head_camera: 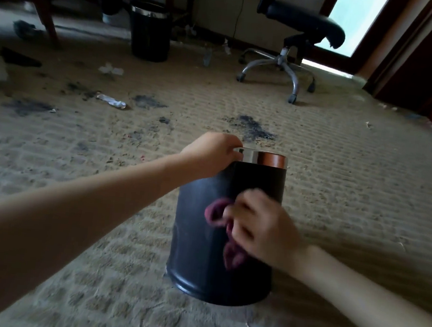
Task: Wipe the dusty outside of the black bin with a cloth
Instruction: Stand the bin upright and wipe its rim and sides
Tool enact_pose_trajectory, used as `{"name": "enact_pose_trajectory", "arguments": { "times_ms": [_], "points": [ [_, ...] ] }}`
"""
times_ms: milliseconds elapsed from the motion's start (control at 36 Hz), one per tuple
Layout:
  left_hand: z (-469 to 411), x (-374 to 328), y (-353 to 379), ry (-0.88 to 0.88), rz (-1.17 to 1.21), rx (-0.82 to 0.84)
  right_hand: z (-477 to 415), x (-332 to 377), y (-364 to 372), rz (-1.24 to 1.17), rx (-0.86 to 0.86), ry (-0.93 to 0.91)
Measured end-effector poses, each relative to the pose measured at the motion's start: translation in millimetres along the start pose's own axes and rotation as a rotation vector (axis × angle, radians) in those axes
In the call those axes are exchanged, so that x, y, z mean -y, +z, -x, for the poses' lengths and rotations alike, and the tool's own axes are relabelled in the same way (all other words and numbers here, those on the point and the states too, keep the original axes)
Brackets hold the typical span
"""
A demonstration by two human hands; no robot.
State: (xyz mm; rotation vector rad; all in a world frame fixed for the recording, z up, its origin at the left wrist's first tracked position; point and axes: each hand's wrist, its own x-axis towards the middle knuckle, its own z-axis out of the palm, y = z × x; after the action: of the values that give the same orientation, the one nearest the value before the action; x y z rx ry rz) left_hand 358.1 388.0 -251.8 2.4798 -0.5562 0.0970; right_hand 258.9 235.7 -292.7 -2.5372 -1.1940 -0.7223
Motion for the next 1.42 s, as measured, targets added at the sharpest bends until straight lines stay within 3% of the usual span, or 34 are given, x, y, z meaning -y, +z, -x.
{"name": "enact_pose_trajectory", "arguments": {
  "times_ms": [167, 361, 500, 667, 806, 1056, 1167, 1222, 1306, 1417],
  "points": [
    [-9, 23, -17, -0.128, 0.011, 0.119, -44, -39, -29, 0.071, -0.195, 0.249],
    [-2, 35, -15, -0.173, 0.103, 0.049, -52, -66, -14, 0.133, -0.139, 0.303],
    [-3, 18, -2, -0.091, 0.075, -0.005, -54, -60, -3, 0.157, -0.134, 0.238],
    [0, 21, -9, -0.044, 0.134, 0.14, -41, -63, -11, 0.209, -0.096, 0.145],
    [2, 27, -14, -0.052, 0.099, 0.118, -23, -53, 5, 0.283, -0.107, 0.057],
    [3, 30, -10, -0.055, 0.148, 0.077, 78, 16, 48, 0.228, 0.318, -0.377],
    [5, 27, -10, -0.03, 0.159, 0.085, 90, 24, 49, 0.224, 0.417, -0.44],
    [4, 29, -9, -0.028, 0.162, 0.067, 70, 18, 40, 0.175, 0.406, -0.415],
    [3, 34, -7, -0.035, 0.155, 0.048, 21, 1, 20, 0.143, 0.375, -0.21],
    [4, 36, -7, -0.012, 0.138, 0.041, -25, -41, -9, 0.218, 0.029, 0.021]
  ]
}}
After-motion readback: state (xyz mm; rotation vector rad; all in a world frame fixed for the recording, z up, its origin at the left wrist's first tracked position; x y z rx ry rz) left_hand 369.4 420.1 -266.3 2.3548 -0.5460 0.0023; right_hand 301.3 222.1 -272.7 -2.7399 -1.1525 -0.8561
